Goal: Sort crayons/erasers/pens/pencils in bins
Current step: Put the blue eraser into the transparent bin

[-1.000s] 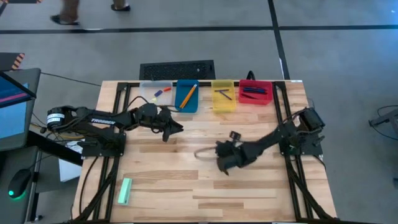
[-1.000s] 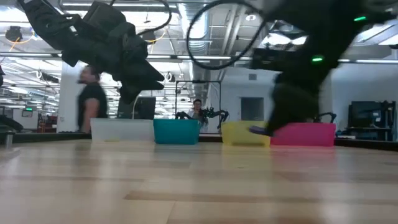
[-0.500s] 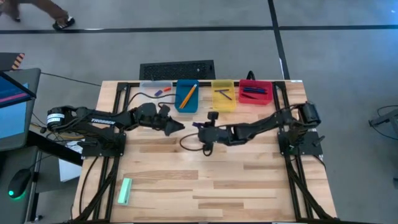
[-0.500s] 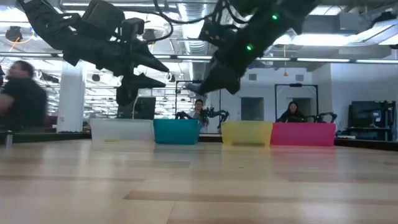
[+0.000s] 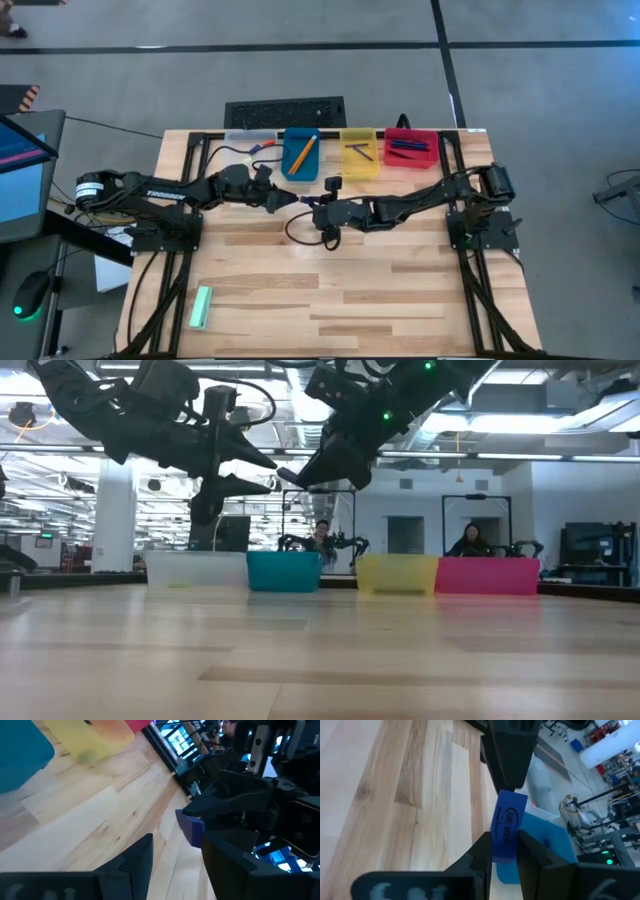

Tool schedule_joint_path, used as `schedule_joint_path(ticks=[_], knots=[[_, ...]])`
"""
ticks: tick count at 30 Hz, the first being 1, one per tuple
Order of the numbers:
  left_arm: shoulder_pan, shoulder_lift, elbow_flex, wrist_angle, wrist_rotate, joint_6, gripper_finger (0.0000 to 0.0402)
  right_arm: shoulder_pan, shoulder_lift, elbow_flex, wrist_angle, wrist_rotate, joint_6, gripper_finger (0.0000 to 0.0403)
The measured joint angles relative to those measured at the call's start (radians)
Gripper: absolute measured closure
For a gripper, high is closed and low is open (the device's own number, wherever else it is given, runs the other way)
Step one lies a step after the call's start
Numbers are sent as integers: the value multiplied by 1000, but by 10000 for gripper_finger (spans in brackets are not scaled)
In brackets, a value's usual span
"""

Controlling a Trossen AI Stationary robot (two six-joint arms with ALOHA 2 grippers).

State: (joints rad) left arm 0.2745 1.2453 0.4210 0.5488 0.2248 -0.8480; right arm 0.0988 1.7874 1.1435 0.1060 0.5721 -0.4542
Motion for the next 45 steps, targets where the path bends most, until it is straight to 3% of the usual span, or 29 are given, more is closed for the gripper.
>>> schedule_joint_path(ticks=[14, 26, 45], knots=[[0, 1, 22, 15, -2, 9, 244, -2, 0, 0, 13, 0, -41, 326], [-13, 216, 140, 45, 151, 41, 248, -1, 2, -2, 19, 1, -71, 326], [5, 195, 138, 58, 166, 151, 368, 10, 0, 1, 9, 14, -76, 311]])
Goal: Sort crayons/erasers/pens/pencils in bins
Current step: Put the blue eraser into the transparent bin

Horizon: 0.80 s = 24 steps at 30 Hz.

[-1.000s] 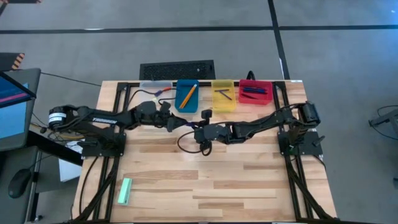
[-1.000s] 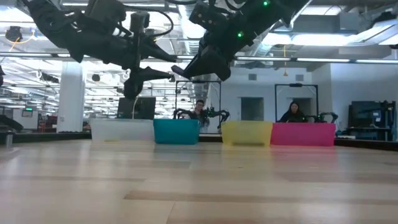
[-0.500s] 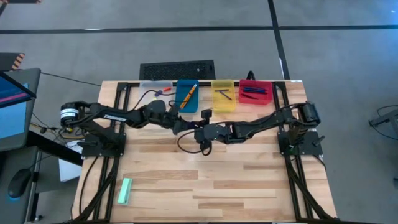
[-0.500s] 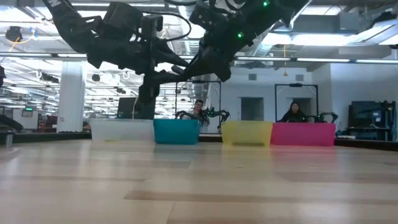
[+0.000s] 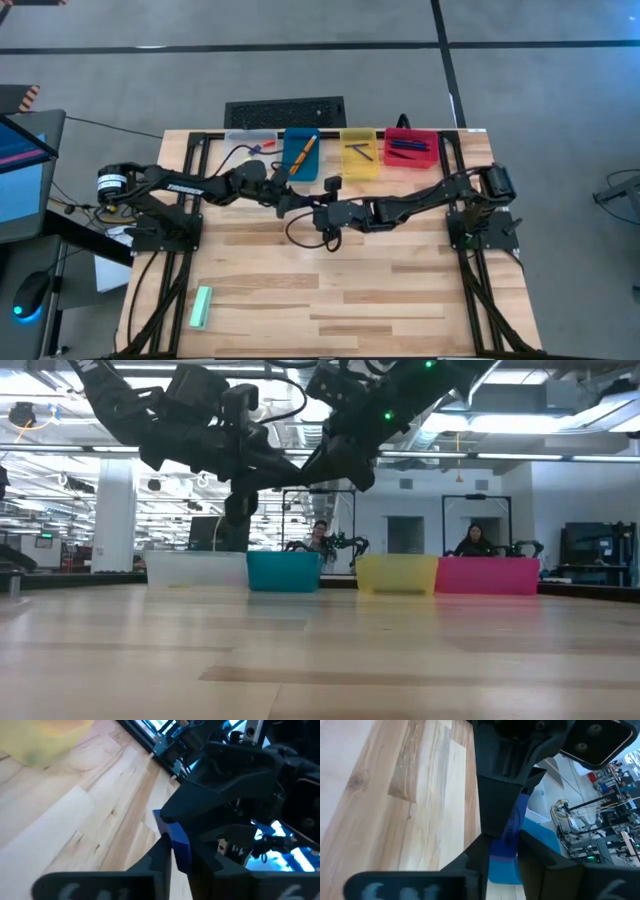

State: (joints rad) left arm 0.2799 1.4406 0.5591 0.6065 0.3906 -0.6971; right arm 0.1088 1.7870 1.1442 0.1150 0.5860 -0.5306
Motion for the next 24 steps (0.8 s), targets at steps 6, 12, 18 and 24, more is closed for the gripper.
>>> schedule_joint_path(ticks=[6, 12, 18, 24], knots=[[30, 0, 3, 16, 14, 59, 393, 7, 0, 0, -17, 58, 81, 224], [93, -17, 3, -46, 15, 185, 396, 41, -12, -1, -110, 164, 63, 160], [241, -131, 8, -327, -69, 385, 396, 80, -96, -1, -385, 248, 249, 213], [419, -190, 165, -877, -367, 722, 396, 89, -171, -9, -655, 252, 507, 327]])
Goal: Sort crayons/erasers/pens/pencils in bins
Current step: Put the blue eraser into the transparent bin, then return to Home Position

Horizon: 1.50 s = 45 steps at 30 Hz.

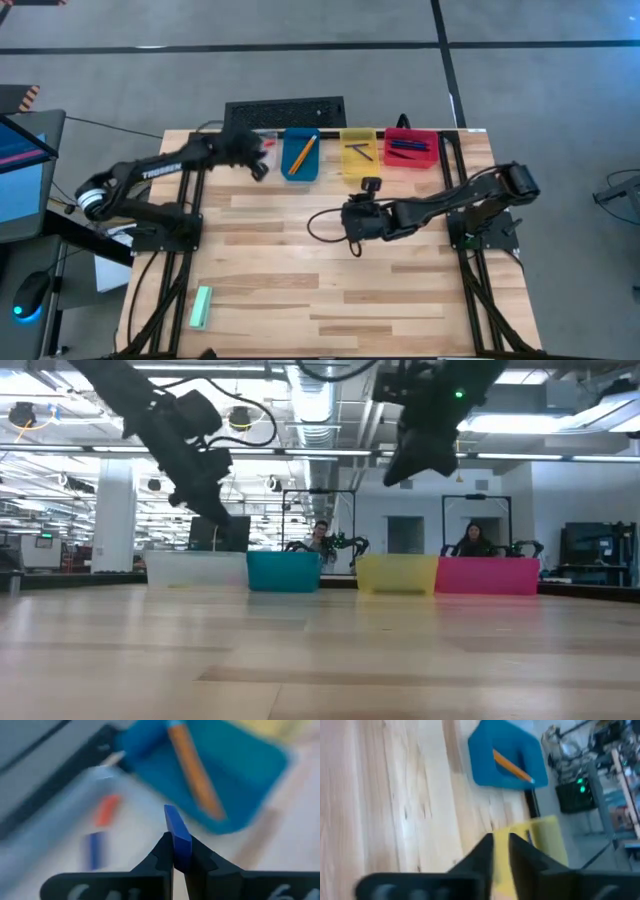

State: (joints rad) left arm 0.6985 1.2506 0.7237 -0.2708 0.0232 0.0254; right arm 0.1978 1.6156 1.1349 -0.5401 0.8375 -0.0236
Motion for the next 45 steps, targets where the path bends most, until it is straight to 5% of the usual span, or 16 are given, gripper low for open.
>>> schedule_joint_path(ticks=[5, 12, 22, 36, 41, 45], knots=[[130, 108, 152, -220, -20, 98, 396, -2, -22, -74, 23, 0, 50, 395], [232, 314, 266, -237, -4, 129, 397, -1, -72, -234, 264, -62, 9, 395], [246, 412, 302, -238, 42, 141, 361, -22, -194, -408, 468, -192, -30, 400], [243, 356, 302, -278, -18, 217, 262, -76, -237, -460, 534, -267, -61, 399], [239, 224, 302, -249, -24, 221, 279, -84, -258, -460, 558, -312, -92, 399], [215, 101, 275, -189, 70, 206, 318, -112, -263, -468, 611, -389, -118, 400]])
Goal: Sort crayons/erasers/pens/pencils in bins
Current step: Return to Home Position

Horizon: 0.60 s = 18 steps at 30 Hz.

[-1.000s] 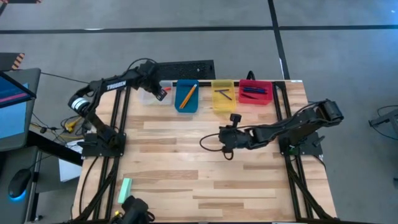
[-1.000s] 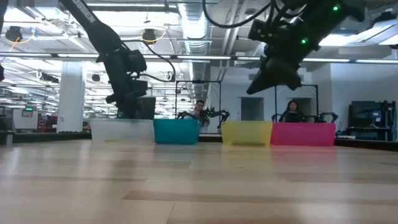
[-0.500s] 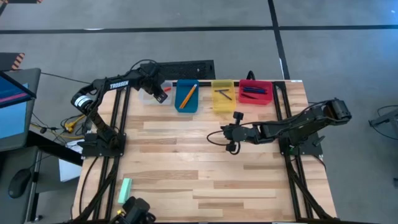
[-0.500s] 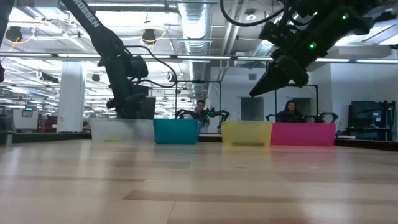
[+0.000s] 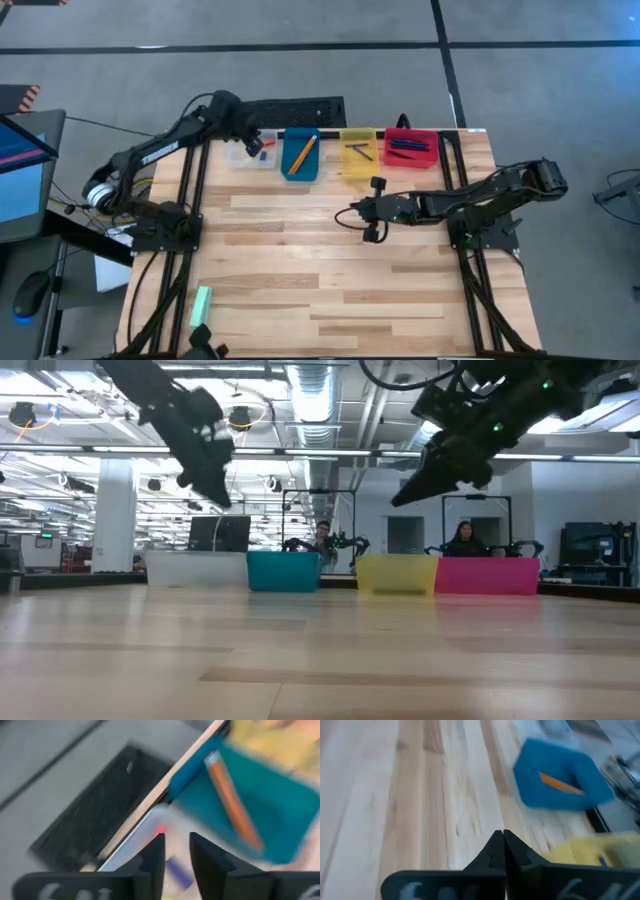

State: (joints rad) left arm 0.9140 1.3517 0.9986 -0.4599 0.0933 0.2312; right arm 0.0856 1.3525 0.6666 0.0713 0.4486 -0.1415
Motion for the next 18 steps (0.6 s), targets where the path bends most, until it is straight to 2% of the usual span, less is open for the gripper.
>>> schedule_joint_path(ticks=[3, 7, 11, 18], knots=[[-33, -93, -75, 127, 62, -14, 351, -36, 16, -42, 168, -116, -54, 400], [-99, -206, -203, 341, 116, -54, 391, -102, 17, -105, 307, -271, -70, 400], [-191, -293, -334, 553, 142, -69, 397, -165, 2, -155, 374, -375, -69, 400], [-346, -347, -510, 879, 136, -68, 401, -222, -84, -226, 396, -407, -64, 401]])
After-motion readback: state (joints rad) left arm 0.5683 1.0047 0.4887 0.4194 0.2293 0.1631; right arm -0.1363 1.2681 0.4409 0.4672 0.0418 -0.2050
